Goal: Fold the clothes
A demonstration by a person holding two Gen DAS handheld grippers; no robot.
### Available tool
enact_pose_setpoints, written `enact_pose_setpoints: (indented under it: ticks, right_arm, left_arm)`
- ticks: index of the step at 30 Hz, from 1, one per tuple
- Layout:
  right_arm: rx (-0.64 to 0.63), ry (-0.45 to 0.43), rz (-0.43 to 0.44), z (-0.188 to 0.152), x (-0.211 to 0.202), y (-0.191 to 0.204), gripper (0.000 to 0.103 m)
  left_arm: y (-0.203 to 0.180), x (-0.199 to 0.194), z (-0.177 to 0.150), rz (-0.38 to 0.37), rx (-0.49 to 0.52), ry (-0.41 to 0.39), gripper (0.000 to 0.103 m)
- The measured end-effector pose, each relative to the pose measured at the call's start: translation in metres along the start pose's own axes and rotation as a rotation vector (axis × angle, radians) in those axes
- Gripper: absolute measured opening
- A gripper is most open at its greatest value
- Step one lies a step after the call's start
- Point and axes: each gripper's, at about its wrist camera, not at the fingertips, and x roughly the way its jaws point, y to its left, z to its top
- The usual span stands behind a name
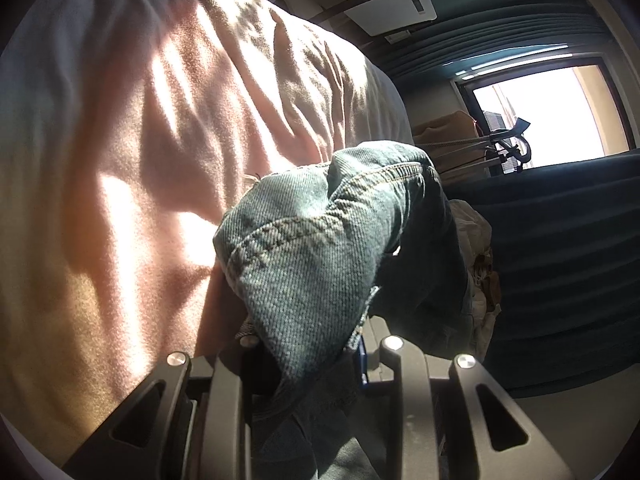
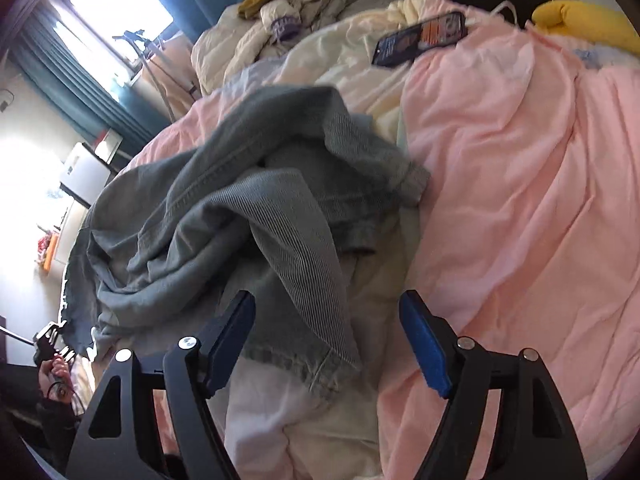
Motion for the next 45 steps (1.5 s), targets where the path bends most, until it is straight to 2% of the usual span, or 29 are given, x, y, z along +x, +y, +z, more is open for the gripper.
enact_pose_setpoints:
  ticks: [2, 3, 4, 5, 7, 13, 17, 19, 25, 27, 28, 31, 34, 35, 36, 37, 39, 41, 42, 43, 44, 45]
  right_arm:
    - [-0.026, 0.014, -0.023, -0.001, 0.002, 0.005, 0.057]
    - [-0.04, 0.02, -0.037, -0.002, 0.003, 0.008, 0.048]
    - [-0.054, 0.026, -0.052, -0.003, 0.003, 0.011, 0.022]
    - [-0.068, 0.033, -0.066, -0.003, 0.004, 0.014, 0.009]
    - [-0.121, 0.026, -0.091, -0.007, -0.013, 0.027, 0.004]
    - [-0.283, 0.001, -0.165, -0.02, -0.067, 0.069, 0.002]
    - [-0.324, -0.06, -0.135, -0.019, -0.127, 0.083, 0.002]
    - [-0.335, -0.089, -0.114, -0.015, -0.157, 0.088, 0.002]
    - [-0.315, -0.199, -0.087, 0.02, -0.225, 0.095, 0.002]
    - [-0.283, -0.179, -0.111, 0.035, -0.217, 0.082, 0.002]
    - [-0.267, -0.168, -0.124, 0.043, -0.213, 0.075, 0.002]
    - [-0.175, -0.035, -0.175, 0.054, -0.158, 0.033, 0.005]
    - [-0.134, 0.073, -0.263, 0.044, -0.089, -0.003, 0.014]
    - [-0.129, 0.077, -0.28, 0.037, -0.075, -0.009, 0.019]
    - [-0.125, 0.077, -0.295, 0.03, -0.063, -0.014, 0.019]
    - [-0.126, 0.048, -0.294, 0.024, -0.063, -0.016, 0.02]
    - [-0.128, -0.017, -0.289, 0.011, -0.065, -0.017, 0.028]
    - [-0.148, -0.093, -0.289, -0.002, -0.081, -0.017, 0.053]
    - [-0.143, -0.122, -0.279, -0.008, -0.092, -0.019, 0.06]
    - [-0.135, -0.151, -0.269, -0.015, -0.103, -0.022, 0.072]
    - [-0.116, -0.176, -0.262, -0.022, -0.114, -0.028, 0.077]
    - [-0.082, -0.195, -0.25, -0.029, -0.124, -0.037, 0.077]
  left_arm:
    - [-0.002, -0.001, -0.001, -0.005, 0.015, 0.003, 0.025]
    - [-0.002, -0.002, -0.001, -0.012, 0.015, 0.007, 0.025]
    - [-0.002, -0.002, 0.0, -0.02, 0.014, 0.011, 0.025]
    - [-0.001, -0.003, 0.001, -0.031, 0.008, 0.014, 0.025]
    - [0.001, -0.005, 0.003, -0.048, -0.001, 0.02, 0.025]
    - [-0.004, -0.022, 0.007, -0.072, 0.033, -0.043, 0.014]
    - [-0.013, -0.046, 0.014, -0.136, 0.085, -0.122, 0.011]
    - [-0.009, -0.05, 0.019, -0.159, 0.067, -0.138, 0.011]
    - [0.004, -0.063, 0.034, -0.227, 0.014, -0.185, 0.011]
    - [0.008, -0.067, 0.039, -0.249, -0.004, -0.201, 0.011]
    - [0.011, -0.062, 0.04, -0.229, -0.02, -0.186, 0.011]
    - [0.014, -0.041, 0.037, -0.148, -0.034, -0.115, 0.011]
    - [0.014, -0.025, 0.032, -0.086, -0.025, -0.049, 0.011]
    - [0.013, -0.024, 0.031, -0.074, -0.018, -0.047, 0.011]
    - [0.013, -0.023, 0.03, -0.063, -0.011, -0.045, 0.011]
    - [0.012, -0.023, 0.031, -0.058, -0.006, -0.048, 0.011]
    - [0.012, -0.022, 0.031, -0.054, -0.002, -0.048, 0.011]
    - [0.011, -0.021, 0.03, -0.045, 0.003, -0.049, 0.011]
    - [0.01, -0.021, 0.031, -0.04, 0.004, -0.05, 0.011]
    - [0.009, -0.02, 0.03, -0.036, 0.005, -0.05, 0.011]
    - [0.008, -0.02, 0.031, -0.033, 0.007, -0.051, 0.011]
    - [0.007, -0.02, 0.031, -0.029, 0.01, -0.052, 0.011]
